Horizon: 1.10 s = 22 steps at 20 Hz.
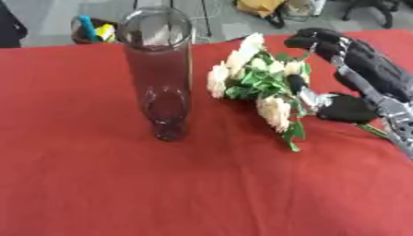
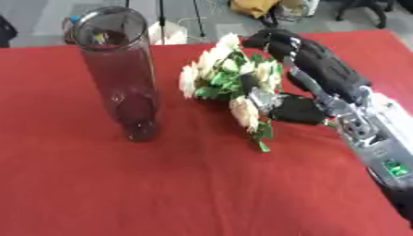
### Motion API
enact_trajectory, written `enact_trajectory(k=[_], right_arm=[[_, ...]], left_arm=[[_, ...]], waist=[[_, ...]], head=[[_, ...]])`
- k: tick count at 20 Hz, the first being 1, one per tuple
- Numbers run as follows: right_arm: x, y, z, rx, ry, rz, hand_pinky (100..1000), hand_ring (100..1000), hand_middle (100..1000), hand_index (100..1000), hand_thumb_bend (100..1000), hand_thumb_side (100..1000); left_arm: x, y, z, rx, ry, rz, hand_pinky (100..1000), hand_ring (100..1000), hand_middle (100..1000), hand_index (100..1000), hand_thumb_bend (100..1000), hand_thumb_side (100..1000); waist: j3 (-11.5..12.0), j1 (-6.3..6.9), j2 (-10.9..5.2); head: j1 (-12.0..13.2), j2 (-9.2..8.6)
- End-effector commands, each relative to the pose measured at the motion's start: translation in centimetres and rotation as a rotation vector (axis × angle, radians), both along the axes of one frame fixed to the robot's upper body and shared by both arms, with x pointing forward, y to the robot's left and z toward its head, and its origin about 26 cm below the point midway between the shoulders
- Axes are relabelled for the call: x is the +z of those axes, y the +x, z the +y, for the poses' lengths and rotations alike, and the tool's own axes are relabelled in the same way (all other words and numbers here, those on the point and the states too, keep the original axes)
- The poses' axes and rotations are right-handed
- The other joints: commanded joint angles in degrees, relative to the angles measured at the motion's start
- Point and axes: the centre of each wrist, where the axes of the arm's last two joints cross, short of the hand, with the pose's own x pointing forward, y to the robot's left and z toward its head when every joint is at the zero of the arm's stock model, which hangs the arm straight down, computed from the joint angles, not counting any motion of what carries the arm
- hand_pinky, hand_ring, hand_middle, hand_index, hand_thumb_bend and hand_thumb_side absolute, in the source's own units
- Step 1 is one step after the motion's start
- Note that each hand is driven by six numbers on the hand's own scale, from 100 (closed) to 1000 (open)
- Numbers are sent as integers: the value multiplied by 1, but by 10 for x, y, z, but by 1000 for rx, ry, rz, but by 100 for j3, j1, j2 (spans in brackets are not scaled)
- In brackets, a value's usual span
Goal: Arrange flowers into the vase.
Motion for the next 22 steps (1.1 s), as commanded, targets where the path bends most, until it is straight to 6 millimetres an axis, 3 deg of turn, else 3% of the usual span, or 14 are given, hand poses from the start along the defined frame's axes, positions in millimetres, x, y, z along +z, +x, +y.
enact_trajectory(k=[1,3,10,22], right_arm=[[3,-4,2,-10,-105,13,890,1000,865,939,182,831],[2,-4,3,-26,-128,32,893,1000,866,939,184,820],[5,-4,0,-119,-124,120,917,1000,882,965,334,785],[14,-5,-12,-318,-104,241,915,1000,889,963,319,768]], left_arm=[[8,-3,-1,-8,9,-25,512,570,765,801,100,968],[8,-3,-1,-9,8,-25,512,570,765,801,100,968],[7,-3,-1,-9,8,-25,511,569,766,801,100,966],[8,-3,-1,-6,11,-28,510,569,767,800,100,967]], waist=[[7,-9,-129],[9,-1,-137],[2,49,-140],[-10,55,-80]], head=[[72,137],[98,150],[147,20],[151,-162]])
